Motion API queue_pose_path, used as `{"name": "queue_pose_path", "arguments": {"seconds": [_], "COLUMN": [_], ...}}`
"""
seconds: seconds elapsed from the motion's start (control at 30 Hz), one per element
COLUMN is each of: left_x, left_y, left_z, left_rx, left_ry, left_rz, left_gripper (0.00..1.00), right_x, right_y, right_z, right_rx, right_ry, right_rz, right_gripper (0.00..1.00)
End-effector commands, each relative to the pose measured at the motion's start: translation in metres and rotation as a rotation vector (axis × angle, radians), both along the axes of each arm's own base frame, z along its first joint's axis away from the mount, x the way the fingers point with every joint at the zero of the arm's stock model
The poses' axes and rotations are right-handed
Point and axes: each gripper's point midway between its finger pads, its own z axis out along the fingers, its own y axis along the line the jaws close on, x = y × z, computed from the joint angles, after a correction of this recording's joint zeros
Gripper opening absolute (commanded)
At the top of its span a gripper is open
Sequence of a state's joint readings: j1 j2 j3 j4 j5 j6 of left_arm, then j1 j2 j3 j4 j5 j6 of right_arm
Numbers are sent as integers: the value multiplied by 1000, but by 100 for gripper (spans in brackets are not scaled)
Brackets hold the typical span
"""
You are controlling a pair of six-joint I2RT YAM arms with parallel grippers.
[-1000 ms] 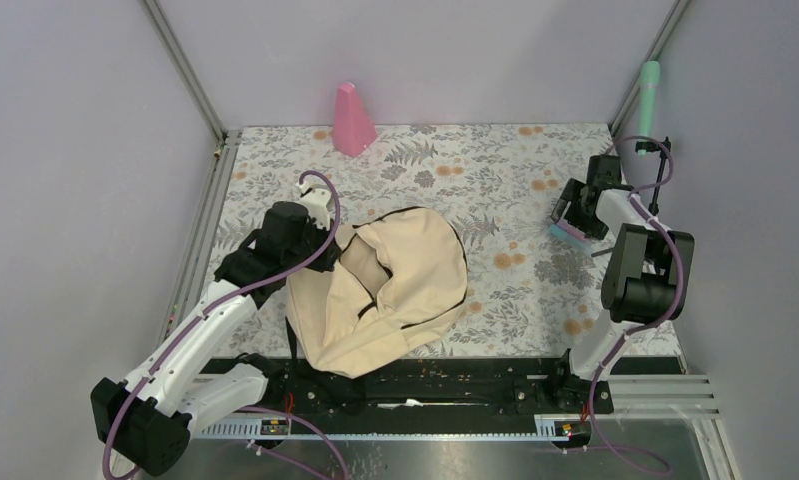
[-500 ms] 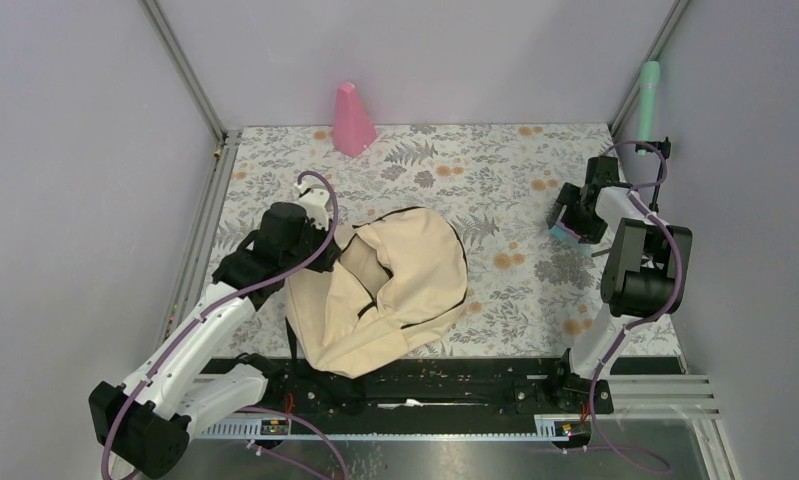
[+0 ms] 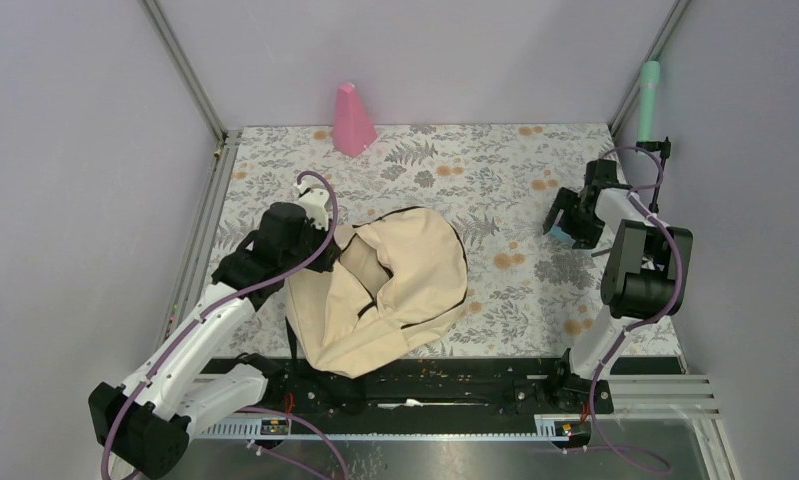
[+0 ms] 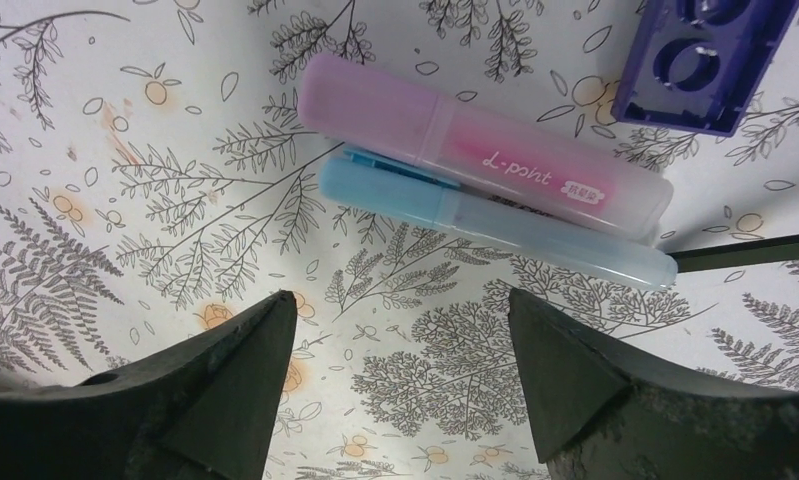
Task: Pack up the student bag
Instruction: Pick up the stationery from the center of the board.
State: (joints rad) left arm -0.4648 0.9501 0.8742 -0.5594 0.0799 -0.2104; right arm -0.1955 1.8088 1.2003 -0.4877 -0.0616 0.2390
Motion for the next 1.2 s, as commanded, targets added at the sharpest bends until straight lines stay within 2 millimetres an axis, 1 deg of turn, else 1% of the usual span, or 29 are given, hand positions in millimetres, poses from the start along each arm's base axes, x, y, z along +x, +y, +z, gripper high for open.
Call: {"name": "queue_pose_path", "arguments": {"seconds": [0.0,0.2,0.27,0.33,0.43,0.53,0.6,0.7,1.17], "left_x": [10,10,10,10,10,10,10,10,9], "left_y": [-3,-3,-3,-3,-3,-3,-3,-4,-3], "left_z": [28,29,29,29,29,30,29,30,32], "left_rx": [-57,-57,-58,-57,-58,-59,-58,-61,-63], "left_ry": [-104,-109,-106,-106,-107,-108,-108,-108,-115], "left_rz": [2,5,5,4,2,4,3,1,4], "left_gripper": [0,0,0,0,0,0,0,0,0], "right_x": [13,23,26,30,32,24,21,17,-2], "right_y": [-14,-30,-32,-35,-38,-40,-40,-38,-35], "right_z": [28,23,22,25,21,12,10,12,9], "right_rx": [-72,-93,-83,-81,-80,-78,-77,-71,-69], "right_ry": [-70,-58,-59,-68,-58,13,33,30,70], "right_rz": [-8,-47,-53,-59,-65,-84,-90,-96,-111], "right_gripper": [85,86,86,86,86,85,86,86,89]}}
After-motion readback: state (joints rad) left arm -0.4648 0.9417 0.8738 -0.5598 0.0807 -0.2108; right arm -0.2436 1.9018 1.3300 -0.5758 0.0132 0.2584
